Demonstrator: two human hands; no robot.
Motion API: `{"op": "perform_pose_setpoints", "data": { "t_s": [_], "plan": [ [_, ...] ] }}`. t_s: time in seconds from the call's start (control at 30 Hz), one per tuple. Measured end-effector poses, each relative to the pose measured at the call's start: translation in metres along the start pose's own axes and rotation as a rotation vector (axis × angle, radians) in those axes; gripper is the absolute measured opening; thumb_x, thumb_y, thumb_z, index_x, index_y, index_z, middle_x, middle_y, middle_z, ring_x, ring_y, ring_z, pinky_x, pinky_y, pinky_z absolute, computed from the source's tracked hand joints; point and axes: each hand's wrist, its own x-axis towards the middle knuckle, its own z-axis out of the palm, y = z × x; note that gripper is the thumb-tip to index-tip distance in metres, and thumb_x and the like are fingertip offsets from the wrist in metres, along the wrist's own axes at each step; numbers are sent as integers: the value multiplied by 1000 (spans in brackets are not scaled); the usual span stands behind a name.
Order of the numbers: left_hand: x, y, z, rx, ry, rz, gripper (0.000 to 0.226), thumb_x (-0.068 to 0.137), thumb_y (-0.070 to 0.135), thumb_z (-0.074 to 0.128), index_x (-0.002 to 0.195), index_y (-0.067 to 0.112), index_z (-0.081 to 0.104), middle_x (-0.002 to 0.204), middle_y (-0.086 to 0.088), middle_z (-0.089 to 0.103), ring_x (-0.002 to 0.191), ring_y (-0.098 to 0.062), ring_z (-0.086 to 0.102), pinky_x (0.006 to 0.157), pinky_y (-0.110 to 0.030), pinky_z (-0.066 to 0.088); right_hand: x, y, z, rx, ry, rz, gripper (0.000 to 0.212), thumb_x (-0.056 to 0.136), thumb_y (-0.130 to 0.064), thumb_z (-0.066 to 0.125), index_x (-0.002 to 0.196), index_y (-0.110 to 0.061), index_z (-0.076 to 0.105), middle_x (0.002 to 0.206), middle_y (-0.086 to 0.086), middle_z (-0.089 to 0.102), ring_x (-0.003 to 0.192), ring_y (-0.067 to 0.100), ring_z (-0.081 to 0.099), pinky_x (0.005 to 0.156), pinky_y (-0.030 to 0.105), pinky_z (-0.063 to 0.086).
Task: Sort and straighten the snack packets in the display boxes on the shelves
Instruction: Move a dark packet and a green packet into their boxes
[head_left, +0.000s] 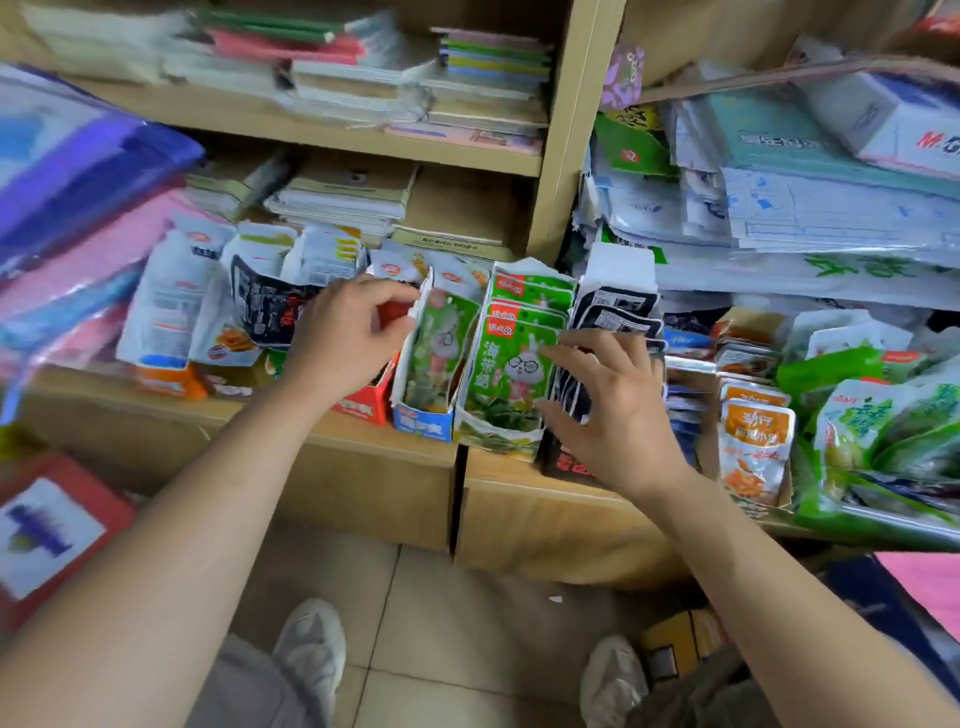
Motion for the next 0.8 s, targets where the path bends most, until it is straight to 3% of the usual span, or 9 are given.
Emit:
{"op": "perform_pose_setpoints", "data": {
  "t_s": [0.13, 0.23, 0.33, 0.4, 0.5, 0.63, 0.7, 0.8],
  "plan": [
    [-13, -10, -7, 123, -209, -59, 46, 90, 50, 68, 132, 34, 62, 138, 8, 61, 128, -20, 53, 106, -44, 43, 18, -33, 29, 88, -189, -82, 57, 88, -33, 72, 141, -21, 54, 143, 5, 52, 121, 32, 49, 96, 52, 43],
    [-18, -2, -1, 244, -261, -15, 73, 79, 76, 62, 141, 40, 52, 145, 11, 55, 131, -19, 52, 109, -43, 37, 30, -49, 47, 149, -336, -39, 67, 90, -23, 67, 151, -26, 39, 161, 1, 32, 139, 31, 38, 108, 53, 33],
    [-18, 5, 11, 368, -273, -31, 93, 65, 92, 53, 143, 42, 45, 143, 14, 56, 129, -18, 52, 109, -46, 36, 40, -57, 47, 494, -370, 47, 67, 84, -9, 55, 148, -22, 41, 150, -4, 46, 141, 16, 40, 116, 49, 30],
    [-16, 5, 18, 372, -192, -24, 77, 71, 87, 56, 133, 41, 53, 126, 18, 65, 118, -17, 59, 101, -42, 39, 44, -59, 43, 679, -394, 83, 65, 81, 0, 49, 143, -20, 43, 141, -6, 54, 136, 1, 43, 114, 27, 33],
    [-14, 0, 19, 254, -14, 14, 29, 90, 53, 64, 113, 36, 69, 104, 18, 74, 97, -12, 69, 85, -33, 52, 48, -57, 41, 693, -398, 145, 63, 89, 10, 49, 146, -15, 42, 138, -3, 59, 129, 3, 51, 96, 5, 36],
    [-13, -10, 11, 144, 95, -44, 16, 93, 28, 65, 101, 28, 79, 90, 10, 78, 69, -13, 71, 57, -26, 54, 54, -48, 47, 610, -234, 225, 47, 95, -7, 60, 140, -19, 53, 122, -5, 66, 103, 4, 62, 82, 14, 47],
    [-12, -13, 9, 55, 168, -90, 15, 91, 23, 66, 98, 26, 79, 87, 7, 78, 67, -17, 71, 55, -35, 57, 59, -48, 47, 654, -235, 273, 46, 95, -15, 66, 139, -18, 54, 122, -4, 66, 100, 4, 64, 79, 17, 51],
    [-10, -8, 7, -39, 264, -73, 13, 91, 21, 68, 97, 24, 78, 86, 9, 77, 70, -15, 72, 59, -39, 59, 63, -59, 45, 926, -270, 415, 53, 91, -28, 72, 140, -19, 53, 129, 0, 64, 111, 13, 65, 91, 32, 57]
  ]
}}
